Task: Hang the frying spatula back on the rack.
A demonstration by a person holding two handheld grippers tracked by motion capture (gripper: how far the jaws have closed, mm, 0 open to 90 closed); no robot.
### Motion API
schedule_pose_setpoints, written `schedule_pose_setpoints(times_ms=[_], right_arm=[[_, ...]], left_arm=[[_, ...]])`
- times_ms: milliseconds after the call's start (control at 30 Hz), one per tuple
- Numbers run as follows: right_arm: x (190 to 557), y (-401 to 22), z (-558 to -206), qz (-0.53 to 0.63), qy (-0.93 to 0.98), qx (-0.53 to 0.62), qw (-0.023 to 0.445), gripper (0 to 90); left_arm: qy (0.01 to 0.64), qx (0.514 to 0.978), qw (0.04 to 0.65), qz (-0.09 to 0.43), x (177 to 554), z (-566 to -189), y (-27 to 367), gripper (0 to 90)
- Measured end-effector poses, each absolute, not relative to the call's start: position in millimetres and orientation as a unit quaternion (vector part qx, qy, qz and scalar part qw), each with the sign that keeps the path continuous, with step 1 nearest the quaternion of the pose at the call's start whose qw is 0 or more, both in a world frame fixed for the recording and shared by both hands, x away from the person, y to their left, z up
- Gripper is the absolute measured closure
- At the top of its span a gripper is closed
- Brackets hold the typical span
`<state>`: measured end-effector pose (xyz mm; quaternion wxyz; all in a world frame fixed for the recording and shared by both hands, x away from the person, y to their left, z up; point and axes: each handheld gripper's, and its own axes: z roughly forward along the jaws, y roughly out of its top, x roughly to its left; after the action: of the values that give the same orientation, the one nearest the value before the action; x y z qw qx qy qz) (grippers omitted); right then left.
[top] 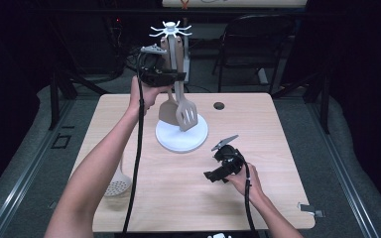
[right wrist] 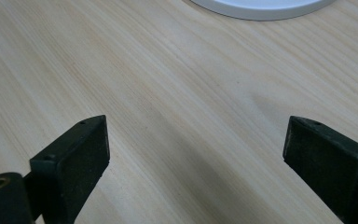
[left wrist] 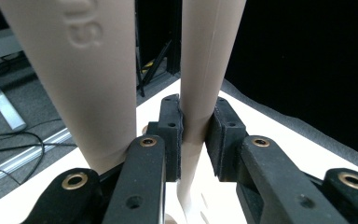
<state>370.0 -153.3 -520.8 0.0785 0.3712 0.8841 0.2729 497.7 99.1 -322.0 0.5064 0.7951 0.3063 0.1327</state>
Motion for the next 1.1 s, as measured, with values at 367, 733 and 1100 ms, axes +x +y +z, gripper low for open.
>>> schedule_pose_setpoints(times_ms=[367, 733, 1100], right_arm=[[370, -153, -520, 0.271, 0.886, 0.368, 0.080, 6.9], [369, -153, -520, 0.270, 0.886, 0.368, 0.080, 6.9], [369, -151, -521, 0.273, 0.885, 0.370, 0.080, 7.0]], left_arm=[[0.316, 0.787, 0.508, 0.151, 495, -326, 101, 72.7], [0.295, 0.794, 0.505, 0.167, 476, -335, 105, 58.0], [0.290, 0.798, 0.504, 0.159, 467, -341, 132, 67.1]])
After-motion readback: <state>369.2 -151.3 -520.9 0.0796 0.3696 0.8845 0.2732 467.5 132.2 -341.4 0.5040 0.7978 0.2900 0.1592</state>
